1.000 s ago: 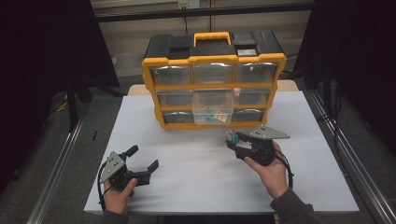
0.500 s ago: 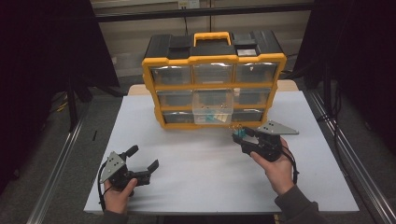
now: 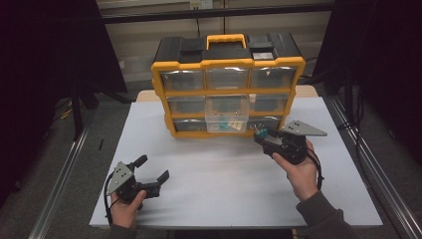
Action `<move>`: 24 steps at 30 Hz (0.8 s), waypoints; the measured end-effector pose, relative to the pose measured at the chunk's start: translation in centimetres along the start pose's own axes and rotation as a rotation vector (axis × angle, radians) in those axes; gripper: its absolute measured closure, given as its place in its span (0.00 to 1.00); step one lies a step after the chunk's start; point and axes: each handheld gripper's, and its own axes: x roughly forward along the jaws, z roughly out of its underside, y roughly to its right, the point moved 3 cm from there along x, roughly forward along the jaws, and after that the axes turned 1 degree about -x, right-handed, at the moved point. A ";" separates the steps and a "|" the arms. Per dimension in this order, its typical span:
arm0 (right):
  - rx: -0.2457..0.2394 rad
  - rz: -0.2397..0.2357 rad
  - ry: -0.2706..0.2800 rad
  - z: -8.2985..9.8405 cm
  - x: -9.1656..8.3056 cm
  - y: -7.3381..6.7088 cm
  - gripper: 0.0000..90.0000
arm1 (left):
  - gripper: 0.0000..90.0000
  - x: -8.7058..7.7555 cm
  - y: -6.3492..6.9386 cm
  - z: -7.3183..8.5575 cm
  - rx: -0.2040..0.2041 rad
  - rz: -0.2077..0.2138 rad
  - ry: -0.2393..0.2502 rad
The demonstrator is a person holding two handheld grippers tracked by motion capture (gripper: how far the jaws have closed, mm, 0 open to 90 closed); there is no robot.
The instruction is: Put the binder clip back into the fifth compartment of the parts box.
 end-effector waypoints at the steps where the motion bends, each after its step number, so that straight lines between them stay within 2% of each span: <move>1: -0.001 0.005 0.007 -0.2 0.0 0.0 0.56 | 0.02 0.0 0.0 0.0 0.000 0.000 0.000; 15: 0.024 0.015 0.056 -2.8 -0.2 0.6 0.56 | 0.02 0.0 0.0 0.0 -0.004 0.001 0.003; 24: 0.015 0.028 0.087 -4.3 -0.2 0.6 0.56 | 0.02 0.0 0.0 0.0 -0.003 0.002 0.002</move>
